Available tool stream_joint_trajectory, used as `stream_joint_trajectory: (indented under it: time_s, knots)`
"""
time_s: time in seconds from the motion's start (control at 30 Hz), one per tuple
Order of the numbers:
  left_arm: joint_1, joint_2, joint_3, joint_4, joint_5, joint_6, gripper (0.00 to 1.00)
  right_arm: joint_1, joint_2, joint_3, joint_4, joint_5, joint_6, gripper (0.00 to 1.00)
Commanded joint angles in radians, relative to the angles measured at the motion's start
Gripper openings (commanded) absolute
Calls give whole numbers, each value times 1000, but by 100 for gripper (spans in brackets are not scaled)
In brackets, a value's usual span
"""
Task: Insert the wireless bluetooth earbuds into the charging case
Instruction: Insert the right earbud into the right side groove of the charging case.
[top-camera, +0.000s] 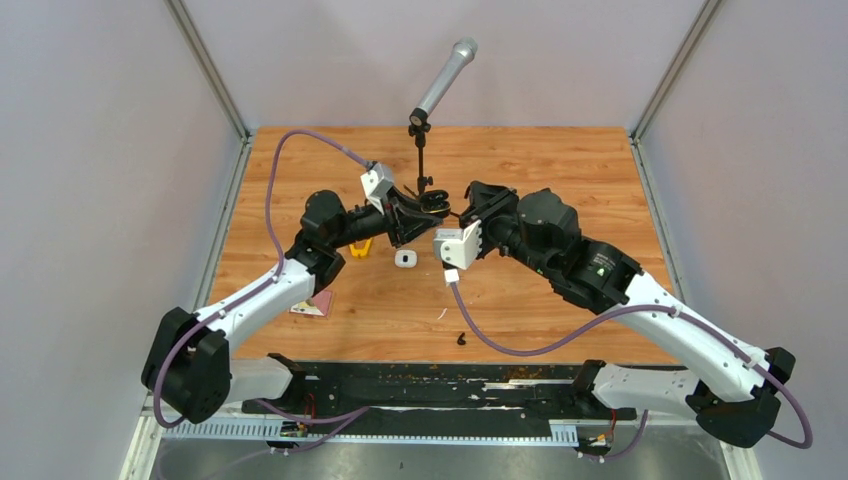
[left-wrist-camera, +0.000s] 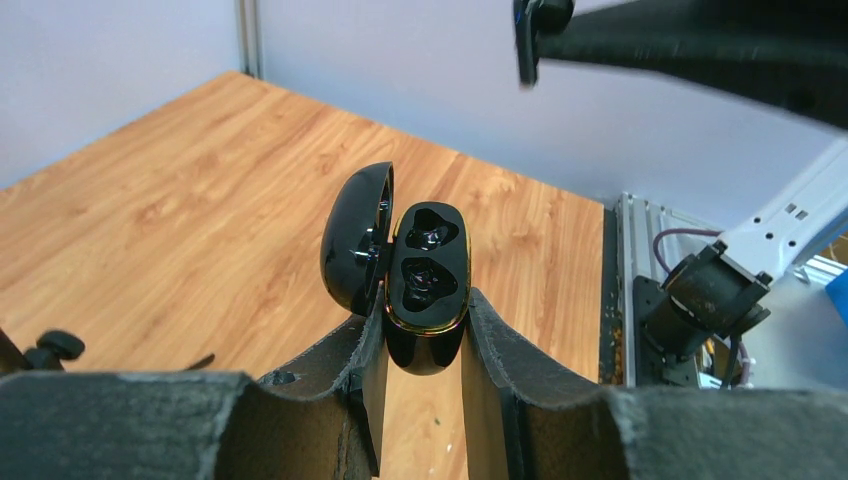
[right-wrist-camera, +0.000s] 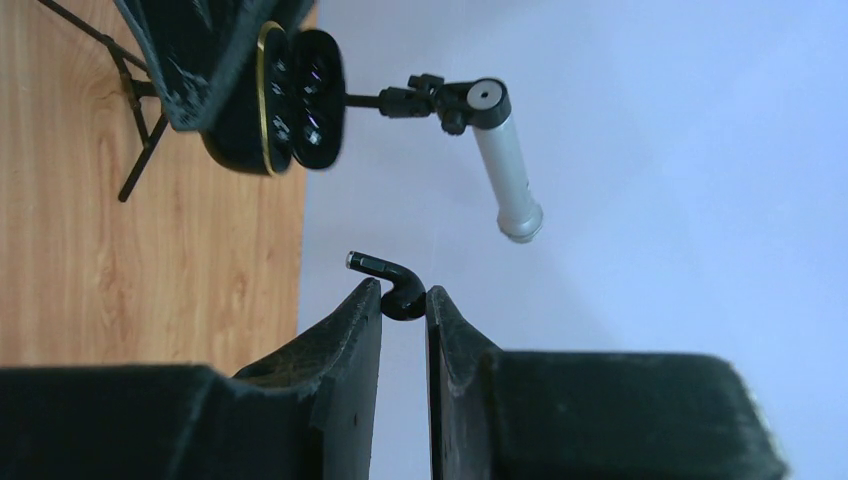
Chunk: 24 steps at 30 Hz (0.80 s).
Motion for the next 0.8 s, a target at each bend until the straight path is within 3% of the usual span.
stream_joint_trajectory:
  time_s: [0.0,0.43,0.77]
  knots:
    - [-16,-1,70,67,-23,-10,0,46,-21,-46,183,59,-142,0]
    - [-17,-8,135,72,16,-3,0,55,-45,-174,444,-21,-337,0]
    - [-16,-15,135,78,35,0,0,56,-41,-178,426,-26,-352,0]
